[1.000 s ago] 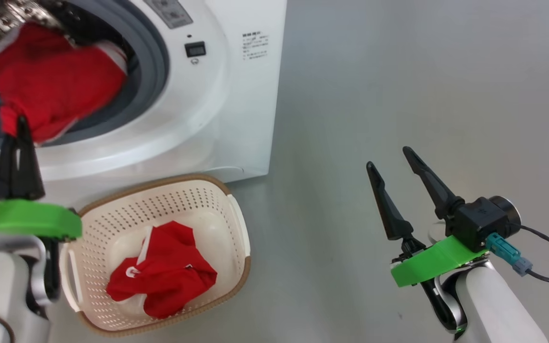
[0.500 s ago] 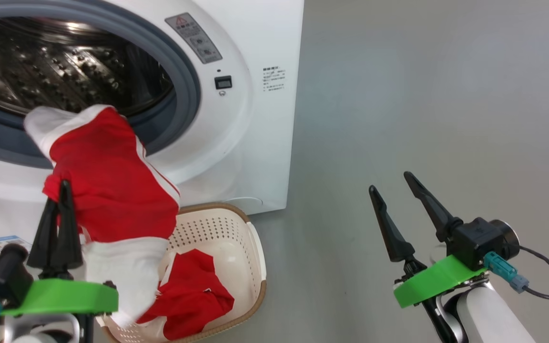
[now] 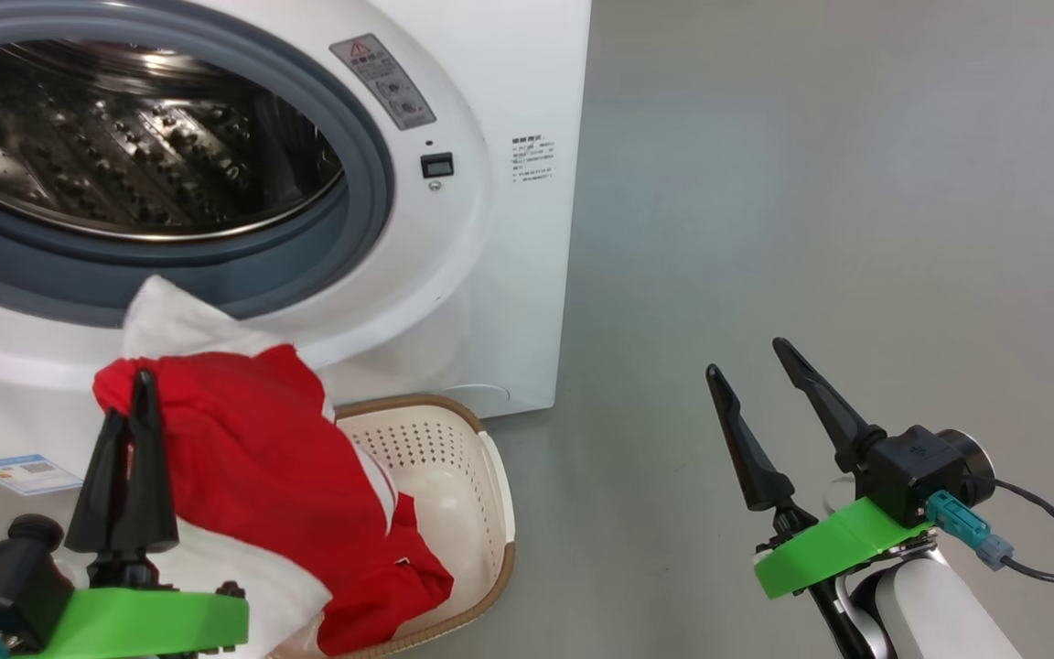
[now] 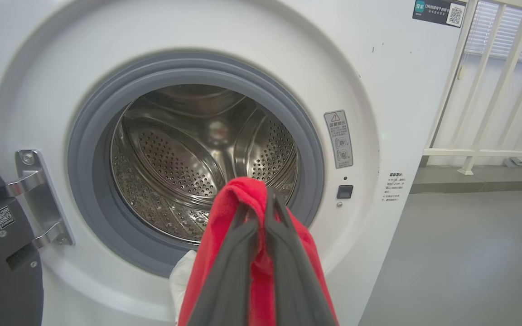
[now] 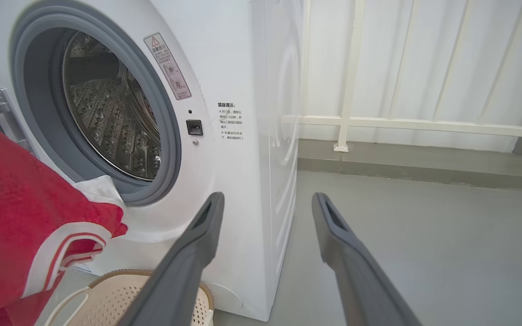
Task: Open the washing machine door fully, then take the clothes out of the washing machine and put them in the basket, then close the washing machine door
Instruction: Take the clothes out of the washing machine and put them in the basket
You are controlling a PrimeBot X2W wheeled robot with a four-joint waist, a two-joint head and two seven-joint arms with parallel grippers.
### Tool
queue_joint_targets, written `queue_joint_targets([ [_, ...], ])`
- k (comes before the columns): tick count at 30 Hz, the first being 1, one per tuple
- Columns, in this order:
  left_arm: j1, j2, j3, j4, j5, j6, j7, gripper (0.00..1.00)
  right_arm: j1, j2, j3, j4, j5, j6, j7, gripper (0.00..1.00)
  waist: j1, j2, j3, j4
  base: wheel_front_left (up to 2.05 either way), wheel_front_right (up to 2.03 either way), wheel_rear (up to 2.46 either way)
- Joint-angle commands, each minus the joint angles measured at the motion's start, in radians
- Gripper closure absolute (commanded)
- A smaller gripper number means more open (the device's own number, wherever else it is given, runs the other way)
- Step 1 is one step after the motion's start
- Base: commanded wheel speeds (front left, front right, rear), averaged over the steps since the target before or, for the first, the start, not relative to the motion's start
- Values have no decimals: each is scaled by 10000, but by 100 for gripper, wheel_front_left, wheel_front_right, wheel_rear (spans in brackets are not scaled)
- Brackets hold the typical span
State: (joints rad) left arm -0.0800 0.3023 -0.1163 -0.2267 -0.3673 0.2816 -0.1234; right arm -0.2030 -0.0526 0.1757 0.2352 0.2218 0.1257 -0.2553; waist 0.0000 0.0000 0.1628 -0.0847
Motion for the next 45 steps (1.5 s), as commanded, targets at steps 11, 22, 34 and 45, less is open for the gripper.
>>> queue_joint_targets([
  [11, -574, -130, 372, 1039, -681, -297, -120, 100, -128, 24, 254, -377, 114, 50, -65, 0, 0, 0, 508, -68, 0, 0, 0],
  [22, -1586, -477, 27, 3666, -1210, -962, -289, 100, -333, 24, 300, -417, 101, 50, -65, 0, 0, 0, 1165, -158, 0, 0, 0],
  [34, -3686, -842, -406, 7570, -1929, -2209, 79, 100, -853, 24, 256, -557, 45, 50, -65, 0, 0, 0, 2622, -228, 0, 0, 0],
  [45, -4963, -1059, -423, 10845, -2310, -2630, 275, 100, -1114, 24, 433, -621, 58, 50, -65, 0, 0, 0, 3216, -406, 0, 0, 0],
])
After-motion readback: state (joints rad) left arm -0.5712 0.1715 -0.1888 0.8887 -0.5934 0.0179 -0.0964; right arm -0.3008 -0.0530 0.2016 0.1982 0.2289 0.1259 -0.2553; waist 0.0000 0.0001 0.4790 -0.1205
